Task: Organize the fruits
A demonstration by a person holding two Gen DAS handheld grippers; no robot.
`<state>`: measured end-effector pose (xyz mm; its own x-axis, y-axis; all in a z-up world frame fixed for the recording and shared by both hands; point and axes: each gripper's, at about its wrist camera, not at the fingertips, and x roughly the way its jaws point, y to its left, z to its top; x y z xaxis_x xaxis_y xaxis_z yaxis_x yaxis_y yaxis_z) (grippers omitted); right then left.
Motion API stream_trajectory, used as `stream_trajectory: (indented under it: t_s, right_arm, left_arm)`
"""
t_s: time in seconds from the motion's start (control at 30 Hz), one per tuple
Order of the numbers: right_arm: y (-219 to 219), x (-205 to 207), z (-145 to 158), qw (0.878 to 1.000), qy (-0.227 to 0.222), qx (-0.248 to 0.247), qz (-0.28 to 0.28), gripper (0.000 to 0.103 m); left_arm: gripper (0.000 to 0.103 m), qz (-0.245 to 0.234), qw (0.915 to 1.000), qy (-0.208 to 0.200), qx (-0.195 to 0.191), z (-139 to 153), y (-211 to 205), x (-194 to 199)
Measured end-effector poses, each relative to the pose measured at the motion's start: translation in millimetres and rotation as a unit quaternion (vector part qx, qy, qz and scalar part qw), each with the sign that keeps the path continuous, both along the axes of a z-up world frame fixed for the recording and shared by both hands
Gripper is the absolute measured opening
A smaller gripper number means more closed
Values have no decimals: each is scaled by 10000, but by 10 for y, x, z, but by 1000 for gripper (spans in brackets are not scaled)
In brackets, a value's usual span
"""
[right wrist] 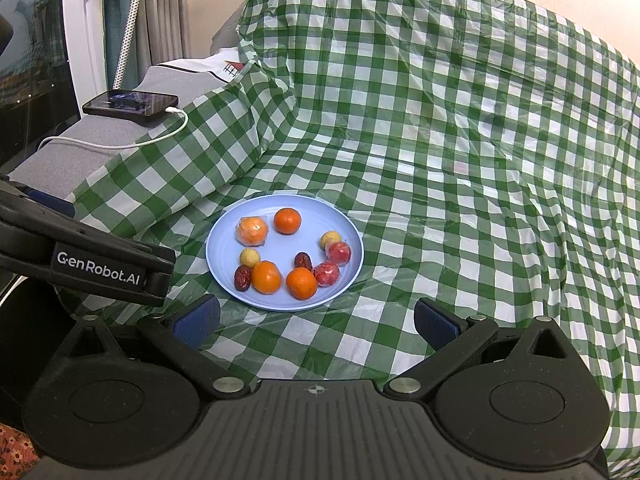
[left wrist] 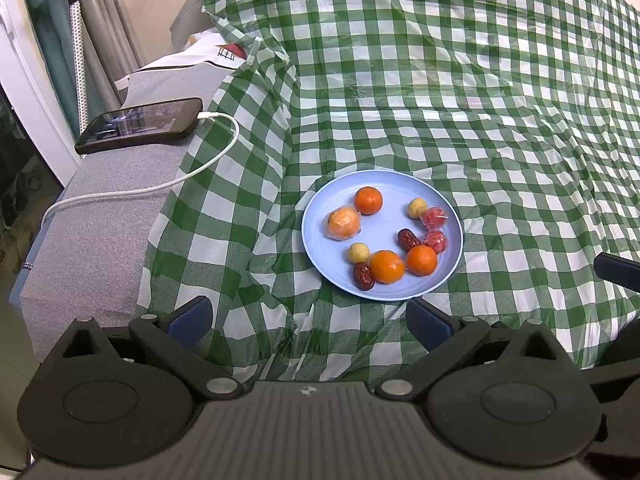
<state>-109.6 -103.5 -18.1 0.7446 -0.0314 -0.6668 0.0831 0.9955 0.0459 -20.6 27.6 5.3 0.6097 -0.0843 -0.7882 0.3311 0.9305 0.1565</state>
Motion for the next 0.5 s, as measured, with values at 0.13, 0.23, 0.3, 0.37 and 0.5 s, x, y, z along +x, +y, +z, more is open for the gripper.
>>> stream_trajectory:
  t_s: [0.13,0.23,0.3,0.37,0.5]
  right_arm:
    - [0,1,1,10000,2,3,-2,102]
    - [1,0,1,10000,0,2,-5,102]
    - [-3,-2,0,10000,-2,0,2,102]
    - [-1,-1,-1,10000,1,4,3,102]
    - [-1,-1,-1,10000,5,4,1,102]
  left_arm:
    - [103,3,10000,-2,5,3,0,-2]
    - [103,3,10000,-6,14,4,0,-1]
    - [103,5,10000,-7,16,4,3,-1]
    - [103,2,10000,-5,16,4,3,0]
    - [103,0,10000,-11,30,4,5,0]
